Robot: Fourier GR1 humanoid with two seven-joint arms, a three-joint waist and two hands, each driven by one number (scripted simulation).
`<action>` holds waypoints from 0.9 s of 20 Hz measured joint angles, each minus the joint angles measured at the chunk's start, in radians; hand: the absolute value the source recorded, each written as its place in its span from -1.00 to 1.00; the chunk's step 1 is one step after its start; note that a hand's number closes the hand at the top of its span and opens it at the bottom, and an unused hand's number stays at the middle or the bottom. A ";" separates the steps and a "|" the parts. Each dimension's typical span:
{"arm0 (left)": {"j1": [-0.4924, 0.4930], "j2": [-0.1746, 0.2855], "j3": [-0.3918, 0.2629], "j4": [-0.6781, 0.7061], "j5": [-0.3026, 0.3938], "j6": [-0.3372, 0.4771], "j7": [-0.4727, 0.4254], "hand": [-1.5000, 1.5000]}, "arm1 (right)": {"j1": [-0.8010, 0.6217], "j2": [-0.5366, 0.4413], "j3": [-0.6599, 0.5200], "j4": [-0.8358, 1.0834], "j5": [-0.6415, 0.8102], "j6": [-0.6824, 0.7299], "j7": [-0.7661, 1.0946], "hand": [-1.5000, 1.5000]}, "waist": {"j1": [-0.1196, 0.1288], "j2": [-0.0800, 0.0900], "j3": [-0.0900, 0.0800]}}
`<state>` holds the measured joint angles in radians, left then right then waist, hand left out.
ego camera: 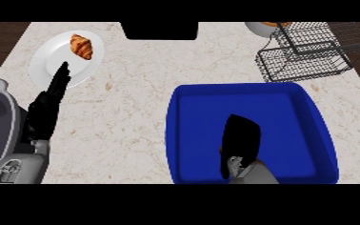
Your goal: Pick the sweet potato from the tray and place it in the tiered basket
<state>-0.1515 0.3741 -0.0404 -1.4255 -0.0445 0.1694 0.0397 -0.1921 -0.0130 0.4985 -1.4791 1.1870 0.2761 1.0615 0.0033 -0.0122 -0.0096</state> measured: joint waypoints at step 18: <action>0.000 -0.004 0.025 -0.019 -0.015 -0.018 0.027 0.00 | -0.074 0.010 -0.026 -0.357 -0.337 -0.063 -0.372 1.00 | -0.010 0.008 0.010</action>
<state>-0.1517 0.3705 -0.0155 -1.4448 -0.0600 0.1514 0.0671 -0.2659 -0.0028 0.4724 -1.8362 0.8497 0.2129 0.6893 -0.0067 -0.0041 0.0003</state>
